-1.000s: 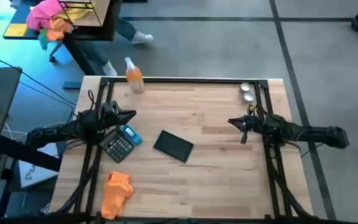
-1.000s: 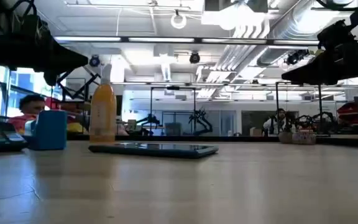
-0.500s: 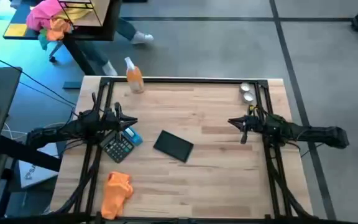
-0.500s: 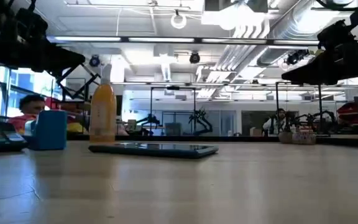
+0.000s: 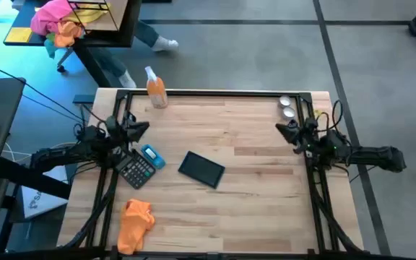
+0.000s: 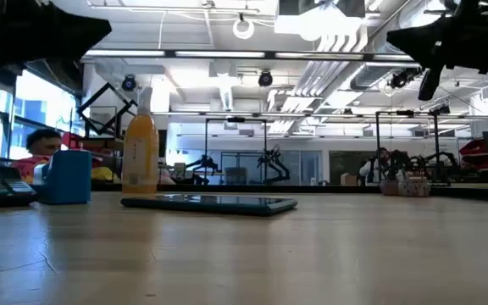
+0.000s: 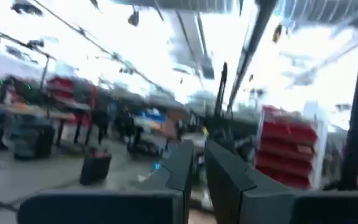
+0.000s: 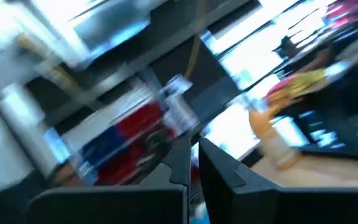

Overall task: Apply microfiber cloth
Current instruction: Spray the blue phone using the orange spray bottle

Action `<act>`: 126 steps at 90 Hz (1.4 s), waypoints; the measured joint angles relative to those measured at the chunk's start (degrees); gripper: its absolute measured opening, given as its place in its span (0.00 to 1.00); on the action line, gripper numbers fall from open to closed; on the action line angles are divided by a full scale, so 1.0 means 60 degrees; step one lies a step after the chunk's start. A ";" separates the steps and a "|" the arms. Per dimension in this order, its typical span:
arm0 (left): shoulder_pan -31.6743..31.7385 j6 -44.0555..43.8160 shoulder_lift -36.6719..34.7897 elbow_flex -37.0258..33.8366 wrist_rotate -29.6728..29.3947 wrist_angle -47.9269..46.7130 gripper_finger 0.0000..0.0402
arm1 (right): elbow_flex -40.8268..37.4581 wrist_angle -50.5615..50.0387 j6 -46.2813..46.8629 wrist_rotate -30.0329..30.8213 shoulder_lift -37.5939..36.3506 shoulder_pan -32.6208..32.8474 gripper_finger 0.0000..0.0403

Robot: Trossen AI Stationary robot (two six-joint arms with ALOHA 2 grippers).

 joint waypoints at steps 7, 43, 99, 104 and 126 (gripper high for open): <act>-0.0010 -0.0245 0.0097 0.0000 0.0880 0.0441 0.06 | 0.0139 -0.0018 0.0684 -0.0103 0.0413 0.0063 0.01; -0.1492 -0.1277 0.2659 0.0011 0.1178 0.1407 0.06 | 0.4023 -0.0730 -0.2925 -0.0831 0.6993 0.1864 0.01; -0.3235 -0.3343 0.5956 0.0007 -0.2669 0.1686 0.06 | 1.0136 -0.7991 -0.7547 0.1857 1.4143 0.4251 0.44; -0.3334 -0.3517 0.6205 0.0004 -0.2652 0.1946 0.06 | 1.0286 -0.7883 -0.8286 0.2017 1.4636 0.4480 0.47; -0.3756 -0.3551 0.7475 0.0554 -0.3151 0.2336 0.06 | 1.0320 -0.7171 -1.0492 0.3282 1.6345 0.5062 0.52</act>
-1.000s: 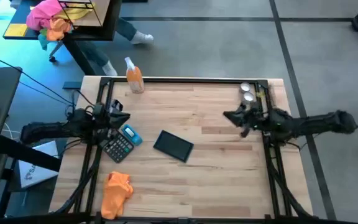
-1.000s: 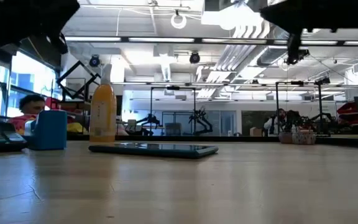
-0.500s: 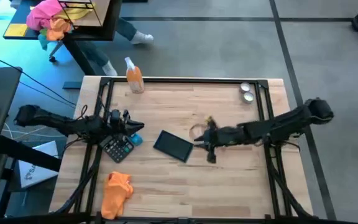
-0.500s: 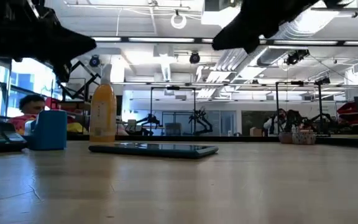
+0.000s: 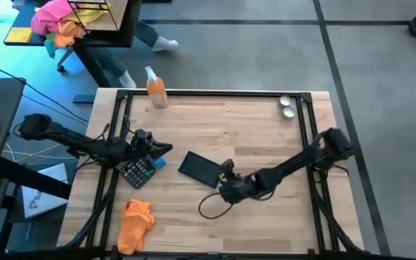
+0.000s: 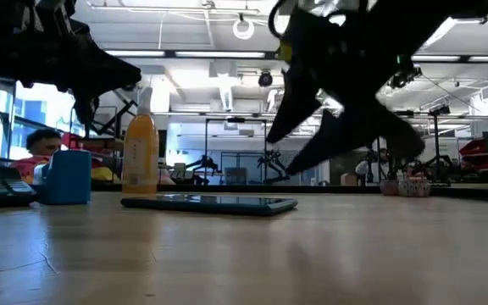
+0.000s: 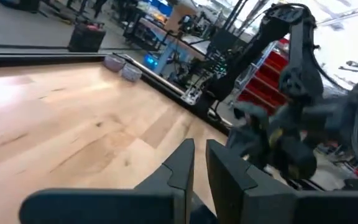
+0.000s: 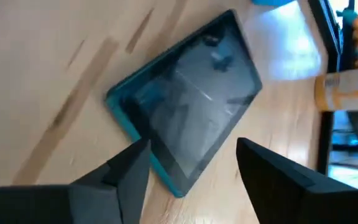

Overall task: Apply microfiber cloth
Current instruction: Spray the blue phone using the orange spray bottle

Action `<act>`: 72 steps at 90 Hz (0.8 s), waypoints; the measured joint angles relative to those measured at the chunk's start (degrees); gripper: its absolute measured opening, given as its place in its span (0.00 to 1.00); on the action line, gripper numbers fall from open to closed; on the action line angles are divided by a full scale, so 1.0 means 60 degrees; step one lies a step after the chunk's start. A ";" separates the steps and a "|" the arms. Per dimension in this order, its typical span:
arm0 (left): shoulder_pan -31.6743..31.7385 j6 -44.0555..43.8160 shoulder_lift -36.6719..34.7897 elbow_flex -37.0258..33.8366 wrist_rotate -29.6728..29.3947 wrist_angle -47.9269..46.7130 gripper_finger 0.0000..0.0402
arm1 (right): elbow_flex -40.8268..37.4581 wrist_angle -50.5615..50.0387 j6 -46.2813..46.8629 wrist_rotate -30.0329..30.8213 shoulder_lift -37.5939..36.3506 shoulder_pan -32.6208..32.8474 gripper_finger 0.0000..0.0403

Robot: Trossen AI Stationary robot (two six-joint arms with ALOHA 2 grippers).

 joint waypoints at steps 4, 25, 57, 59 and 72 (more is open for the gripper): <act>-0.0025 -0.0006 0.0249 0.0109 -0.0122 -0.0015 0.06 | 0.0000 0.0133 -0.0300 0.0203 0.0287 0.0016 0.52; -0.0051 -0.0305 0.1553 0.0584 -0.0705 -0.0015 0.06 | 0.0036 0.0600 -0.1506 0.0669 0.1259 -0.0057 0.52; -0.0044 -0.0663 0.2769 0.0674 -0.1472 -0.0022 0.06 | 0.0018 0.1672 -0.2682 -0.0457 0.1528 -0.0599 0.32; -0.0044 -0.0663 0.2797 0.0674 -0.1480 -0.0022 0.06 | 0.0018 0.1678 -0.2726 -0.0541 0.1528 -0.0633 0.30; -0.0044 -0.0659 0.2918 0.0674 -0.1493 -0.0026 0.06 | 0.0018 0.1692 -0.2805 -0.1314 0.1528 -0.0858 0.10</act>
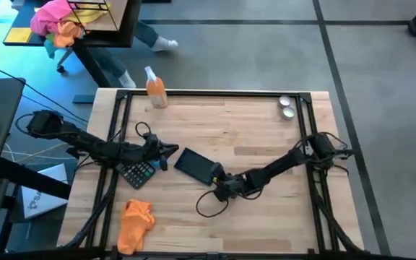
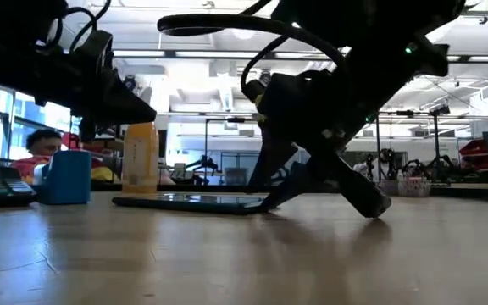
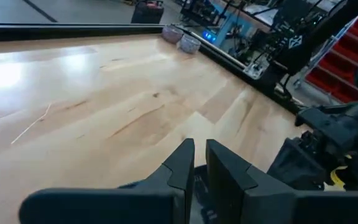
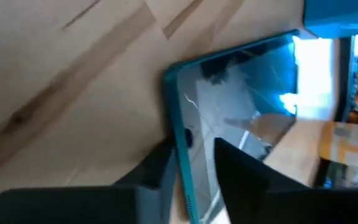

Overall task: Apply microfiber cloth
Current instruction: Spray the blue phone using the orange spray bottle

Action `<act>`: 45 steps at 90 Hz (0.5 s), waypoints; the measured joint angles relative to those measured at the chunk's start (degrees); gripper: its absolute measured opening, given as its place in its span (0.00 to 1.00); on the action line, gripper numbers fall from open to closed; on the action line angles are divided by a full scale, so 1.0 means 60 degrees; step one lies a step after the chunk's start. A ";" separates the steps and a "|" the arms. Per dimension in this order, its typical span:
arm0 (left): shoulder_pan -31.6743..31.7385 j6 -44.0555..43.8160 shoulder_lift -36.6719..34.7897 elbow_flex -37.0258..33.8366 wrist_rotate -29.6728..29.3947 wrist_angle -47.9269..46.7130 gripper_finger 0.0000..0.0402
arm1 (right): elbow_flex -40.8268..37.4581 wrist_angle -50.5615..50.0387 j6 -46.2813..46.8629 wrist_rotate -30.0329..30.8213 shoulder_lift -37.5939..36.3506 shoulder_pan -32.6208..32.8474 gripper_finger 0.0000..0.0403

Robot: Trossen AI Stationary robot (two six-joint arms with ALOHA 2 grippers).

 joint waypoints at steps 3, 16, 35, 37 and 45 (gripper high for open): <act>0.0000 0.0005 0.0007 0.0000 -0.0008 -0.0003 0.06 | 0.0008 -0.0003 -0.0001 -0.0124 0.0000 -0.0035 0.05; 0.0000 0.0159 0.0007 0.0000 0.0086 -0.0010 0.06 | 0.0023 0.0016 0.0018 -0.0191 -0.0040 -0.0043 0.03; 0.0000 0.0182 0.0007 0.0000 0.0097 -0.0080 0.06 | -0.0069 -0.1294 0.1237 -0.0839 -0.1220 0.0081 0.00; 0.0000 0.0184 0.0007 0.0000 0.0095 -0.0078 0.06 | -0.0069 -0.1399 0.1512 -0.1074 -0.1423 0.0039 0.00; 0.0000 0.0186 0.0007 0.0000 0.0037 -0.0082 0.06 | -0.0009 -0.1550 0.2881 -0.2206 -0.2052 -0.0310 0.00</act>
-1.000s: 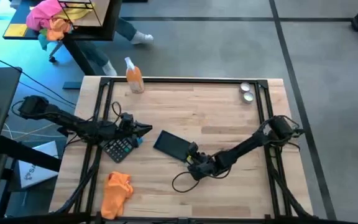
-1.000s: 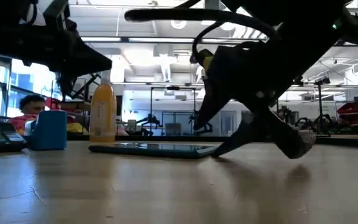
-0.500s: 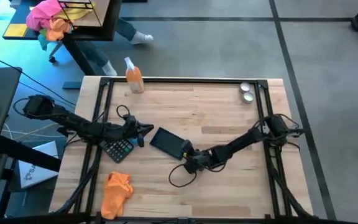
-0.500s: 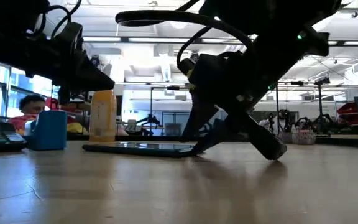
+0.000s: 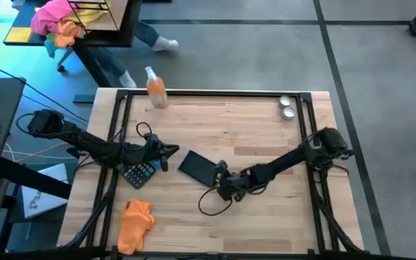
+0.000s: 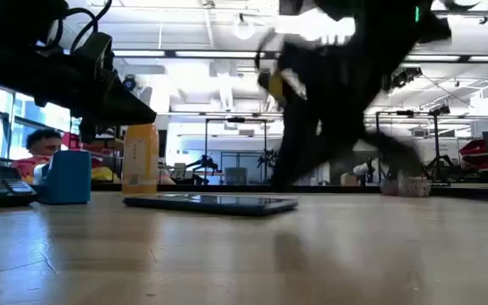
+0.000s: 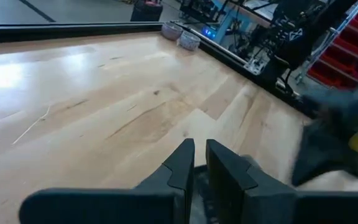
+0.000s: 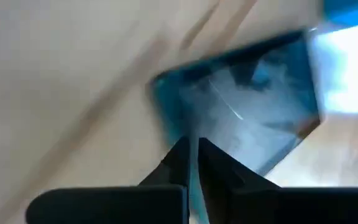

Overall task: Apply microfiber cloth
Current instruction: Spray the blue phone using the orange spray bottle

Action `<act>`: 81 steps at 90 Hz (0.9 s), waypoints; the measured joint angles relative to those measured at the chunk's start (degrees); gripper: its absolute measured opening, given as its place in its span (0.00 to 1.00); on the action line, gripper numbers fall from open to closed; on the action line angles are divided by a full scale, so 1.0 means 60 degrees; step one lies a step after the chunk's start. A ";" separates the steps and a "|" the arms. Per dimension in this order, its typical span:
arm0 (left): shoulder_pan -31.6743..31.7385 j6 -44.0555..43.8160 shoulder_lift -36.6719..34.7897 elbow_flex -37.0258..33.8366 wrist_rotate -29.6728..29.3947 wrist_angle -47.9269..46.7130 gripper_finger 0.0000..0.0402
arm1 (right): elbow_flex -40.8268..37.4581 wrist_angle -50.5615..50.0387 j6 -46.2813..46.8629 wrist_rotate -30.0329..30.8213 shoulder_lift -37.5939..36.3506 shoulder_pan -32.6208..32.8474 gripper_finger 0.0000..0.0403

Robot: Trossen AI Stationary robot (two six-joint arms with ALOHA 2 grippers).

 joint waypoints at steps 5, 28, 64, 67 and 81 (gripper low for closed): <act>0.0000 -0.0004 0.0000 0.0000 -0.0018 -0.0002 0.06 | -0.0005 -0.0098 0.0917 -0.0606 -0.0176 -0.0329 0.00; 0.0000 -0.0004 0.0000 0.0000 -0.0095 0.0020 0.06 | -0.0212 0.0819 0.3420 -0.1609 0.0217 -0.1252 0.00; 0.0000 0.0251 0.0000 0.0000 0.0300 -0.0008 0.06 | -0.0389 -0.2261 0.4367 -0.1362 -0.0232 -0.0865 0.00; 0.0000 0.0318 0.0011 0.0000 0.0536 -0.0005 0.06 | -0.0421 -0.2610 0.4405 -0.1363 -0.0447 -0.0763 0.00; -0.0004 0.0322 0.0136 0.0035 0.0875 -0.0037 0.06 | -0.0388 -0.4189 0.3937 -0.0084 -0.1484 -0.0180 0.00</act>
